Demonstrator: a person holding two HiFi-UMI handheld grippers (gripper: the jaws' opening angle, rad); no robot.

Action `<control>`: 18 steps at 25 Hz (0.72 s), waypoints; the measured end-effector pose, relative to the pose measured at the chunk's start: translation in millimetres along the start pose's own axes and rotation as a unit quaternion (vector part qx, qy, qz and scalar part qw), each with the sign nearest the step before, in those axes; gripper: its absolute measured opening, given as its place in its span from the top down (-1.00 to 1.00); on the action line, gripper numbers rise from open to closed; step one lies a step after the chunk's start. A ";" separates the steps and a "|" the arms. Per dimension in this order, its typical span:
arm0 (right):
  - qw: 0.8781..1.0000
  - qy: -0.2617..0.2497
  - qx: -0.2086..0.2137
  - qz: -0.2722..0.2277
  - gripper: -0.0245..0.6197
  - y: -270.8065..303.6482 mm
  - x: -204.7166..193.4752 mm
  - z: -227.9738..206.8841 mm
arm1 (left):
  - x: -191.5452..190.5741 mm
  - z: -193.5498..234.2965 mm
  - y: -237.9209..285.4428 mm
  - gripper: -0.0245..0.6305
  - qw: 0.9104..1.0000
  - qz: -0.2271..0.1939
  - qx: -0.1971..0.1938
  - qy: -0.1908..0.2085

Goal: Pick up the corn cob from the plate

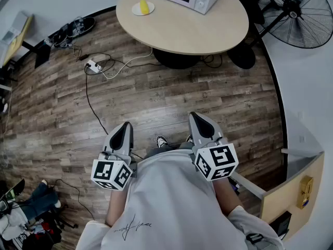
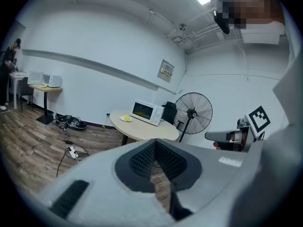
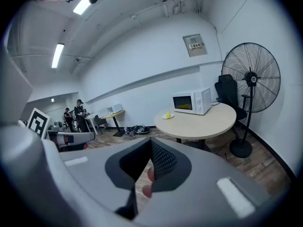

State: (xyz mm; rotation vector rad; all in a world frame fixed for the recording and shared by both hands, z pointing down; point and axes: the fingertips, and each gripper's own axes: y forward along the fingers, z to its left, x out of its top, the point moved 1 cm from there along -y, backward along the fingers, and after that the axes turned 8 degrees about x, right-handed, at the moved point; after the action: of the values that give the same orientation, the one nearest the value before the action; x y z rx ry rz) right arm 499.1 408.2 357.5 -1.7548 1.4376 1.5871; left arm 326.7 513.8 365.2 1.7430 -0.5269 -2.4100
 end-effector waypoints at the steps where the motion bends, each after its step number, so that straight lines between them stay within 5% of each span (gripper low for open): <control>1: 1.000 0.000 0.000 0.000 0.89 1.1 0.1 0.9 | 1.0 1.8 0.0 0.93 1.000 -0.001 0.000 0.000; 18: 0.999 0.035 0.002 -0.038 0.88 11.1 17.8 2.7 | 18.8 24.0 -1.4 0.93 1.000 -0.022 -0.002 0.003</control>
State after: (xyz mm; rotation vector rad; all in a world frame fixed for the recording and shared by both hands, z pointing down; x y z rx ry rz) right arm 485.6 398.2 344.7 -1.8575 1.3878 1.4966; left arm 298.1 514.5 354.5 1.7763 -0.4875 -2.4325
